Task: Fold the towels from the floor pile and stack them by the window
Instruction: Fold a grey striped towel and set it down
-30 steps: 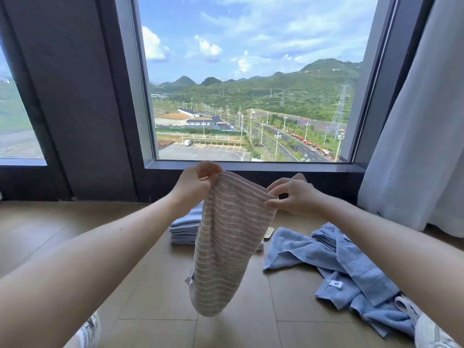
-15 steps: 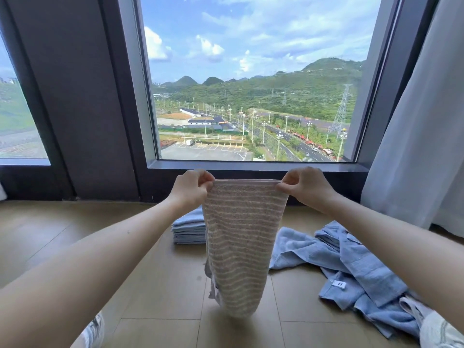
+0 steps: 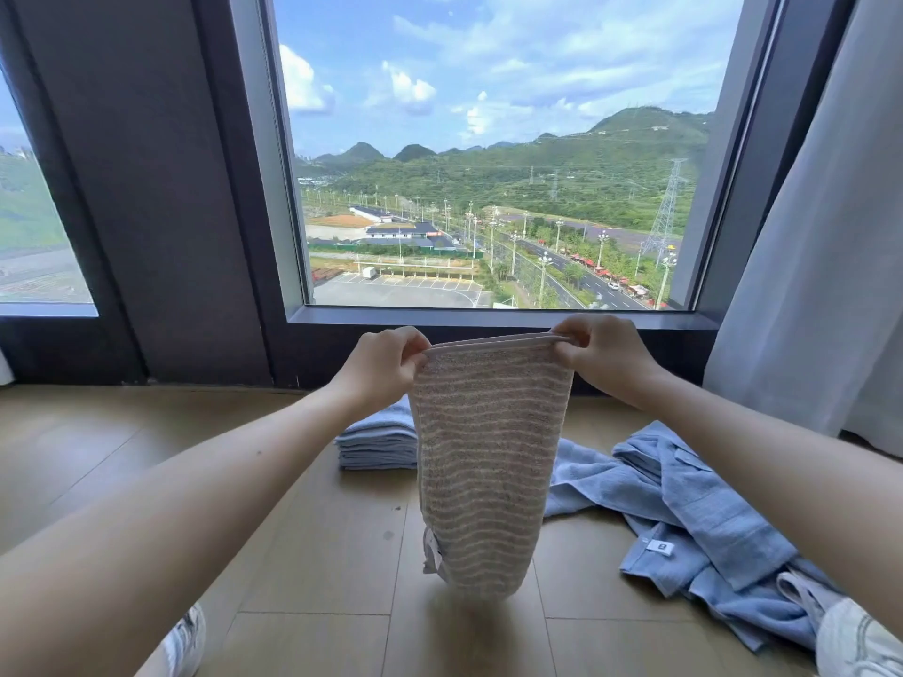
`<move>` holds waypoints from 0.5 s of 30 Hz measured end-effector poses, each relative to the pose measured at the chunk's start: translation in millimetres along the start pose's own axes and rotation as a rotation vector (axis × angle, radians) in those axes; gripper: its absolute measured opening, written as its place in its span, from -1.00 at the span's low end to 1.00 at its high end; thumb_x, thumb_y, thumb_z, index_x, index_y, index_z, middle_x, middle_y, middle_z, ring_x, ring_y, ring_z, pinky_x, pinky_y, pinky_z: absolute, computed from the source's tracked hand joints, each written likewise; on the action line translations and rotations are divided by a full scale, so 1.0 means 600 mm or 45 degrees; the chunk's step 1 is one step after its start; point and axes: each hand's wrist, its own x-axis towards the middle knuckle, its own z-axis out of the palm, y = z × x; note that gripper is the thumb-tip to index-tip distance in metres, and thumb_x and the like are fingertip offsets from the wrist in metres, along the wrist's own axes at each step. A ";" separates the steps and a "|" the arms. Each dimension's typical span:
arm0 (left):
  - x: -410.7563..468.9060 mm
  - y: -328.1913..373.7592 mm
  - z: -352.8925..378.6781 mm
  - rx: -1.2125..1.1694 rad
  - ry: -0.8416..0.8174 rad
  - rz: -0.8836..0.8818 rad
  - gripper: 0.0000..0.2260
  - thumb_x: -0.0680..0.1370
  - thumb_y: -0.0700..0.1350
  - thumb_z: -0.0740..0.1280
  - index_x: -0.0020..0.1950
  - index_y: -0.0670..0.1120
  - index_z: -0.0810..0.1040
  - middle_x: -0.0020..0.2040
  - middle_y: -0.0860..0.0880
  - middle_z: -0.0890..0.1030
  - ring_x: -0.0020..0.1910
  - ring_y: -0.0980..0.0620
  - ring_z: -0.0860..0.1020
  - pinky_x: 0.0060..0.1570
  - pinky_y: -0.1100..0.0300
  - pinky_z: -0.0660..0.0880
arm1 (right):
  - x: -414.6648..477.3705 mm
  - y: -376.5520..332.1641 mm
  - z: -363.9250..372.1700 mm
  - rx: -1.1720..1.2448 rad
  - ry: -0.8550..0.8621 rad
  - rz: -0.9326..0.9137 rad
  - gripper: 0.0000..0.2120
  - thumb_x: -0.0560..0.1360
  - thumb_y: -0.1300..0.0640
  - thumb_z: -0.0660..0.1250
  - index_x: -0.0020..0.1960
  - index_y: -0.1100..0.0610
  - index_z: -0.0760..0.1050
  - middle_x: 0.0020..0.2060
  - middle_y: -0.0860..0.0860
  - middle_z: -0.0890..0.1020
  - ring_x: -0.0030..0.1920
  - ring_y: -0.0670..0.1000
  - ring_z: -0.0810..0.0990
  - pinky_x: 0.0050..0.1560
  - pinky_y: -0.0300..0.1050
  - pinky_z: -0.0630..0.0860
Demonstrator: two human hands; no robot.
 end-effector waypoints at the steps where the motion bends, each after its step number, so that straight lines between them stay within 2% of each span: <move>1: 0.000 0.001 -0.001 -0.011 -0.003 0.003 -0.83 0.59 -0.19 0.25 0.12 -0.16 0.57 -0.07 -0.04 0.62 -0.10 0.06 0.55 -0.10 0.31 0.39 | 0.000 -0.001 -0.001 0.017 0.015 0.019 -0.89 0.50 0.21 0.30 -0.03 0.17 0.59 -0.22 0.02 0.57 -0.20 -0.04 0.49 -0.26 -0.37 0.33; 3: 0.000 0.001 -0.003 -0.047 -0.001 -0.020 -0.82 0.59 -0.17 0.24 0.13 -0.15 0.57 -0.06 -0.03 0.62 -0.08 0.06 0.54 -0.09 0.32 0.38 | 0.002 -0.003 -0.004 0.092 0.051 0.064 -0.95 0.50 0.16 0.33 -0.10 0.13 0.55 -0.21 0.02 0.58 -0.18 -0.03 0.50 -0.25 -0.35 0.34; 5: 0.002 -0.002 -0.006 -0.087 0.015 -0.074 -0.83 0.59 -0.13 0.24 0.12 -0.13 0.55 -0.06 -0.02 0.61 -0.07 0.06 0.53 -0.15 0.34 0.38 | 0.003 -0.005 -0.007 0.225 0.049 0.120 -0.89 0.50 0.09 0.34 -0.08 0.13 0.52 -0.20 -0.02 0.57 -0.19 -0.06 0.49 -0.21 -0.26 0.38; 7: 0.006 -0.004 -0.008 -0.136 0.012 -0.149 -0.85 0.59 -0.10 0.24 0.10 -0.12 0.53 -0.06 -0.03 0.59 -0.07 0.05 0.53 -0.19 0.33 0.37 | 0.005 -0.007 -0.007 0.369 0.033 0.175 -0.86 0.49 0.04 0.36 -0.08 0.12 0.50 -0.15 0.01 0.59 -0.13 -0.01 0.52 -0.08 -0.16 0.42; 10: 0.009 -0.005 -0.007 -0.160 -0.041 -0.256 -0.89 0.58 -0.07 0.26 0.04 -0.08 0.49 -0.04 -0.02 0.56 -0.02 0.02 0.51 -0.14 0.27 0.35 | 0.006 -0.018 0.000 0.489 0.006 0.185 -0.89 0.46 0.06 0.40 -0.18 0.05 0.51 -0.18 0.02 0.61 -0.11 0.04 0.57 0.04 -0.03 0.50; 13: 0.004 0.002 0.000 -0.252 -0.114 -0.281 -0.83 0.53 -0.04 0.34 0.08 -0.06 0.50 -0.05 0.03 0.55 -0.05 0.07 0.51 -0.25 0.31 0.39 | 0.006 -0.035 0.010 0.521 -0.027 0.152 -0.90 0.43 0.09 0.43 -0.13 0.12 0.59 -0.23 -0.02 0.62 -0.14 0.00 0.58 0.00 -0.12 0.51; 15: 0.000 0.014 0.005 -0.348 -0.162 -0.256 -0.73 0.49 -0.03 0.40 0.15 -0.05 0.50 -0.04 0.06 0.56 -0.03 0.08 0.53 -0.23 0.33 0.43 | 0.006 -0.047 0.017 0.540 -0.066 0.135 -0.92 0.43 0.11 0.43 -0.12 0.11 0.62 -0.24 -0.06 0.63 -0.15 -0.05 0.59 -0.05 -0.21 0.50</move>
